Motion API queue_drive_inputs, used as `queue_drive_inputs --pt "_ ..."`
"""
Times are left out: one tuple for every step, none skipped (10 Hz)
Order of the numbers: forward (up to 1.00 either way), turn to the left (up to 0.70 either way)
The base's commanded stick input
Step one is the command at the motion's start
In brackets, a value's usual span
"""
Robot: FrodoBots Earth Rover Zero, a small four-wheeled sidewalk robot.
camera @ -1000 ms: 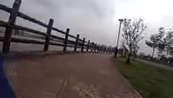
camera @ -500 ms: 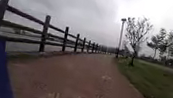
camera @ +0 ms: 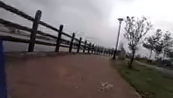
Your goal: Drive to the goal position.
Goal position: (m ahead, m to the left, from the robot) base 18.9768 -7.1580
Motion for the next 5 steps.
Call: queue_drive_inputs --pt "0.85 0.08" --pt "0.85 0.04" --pt "0.85 0.03" --pt "0.85 0.02" --pt "0.85 0.02"
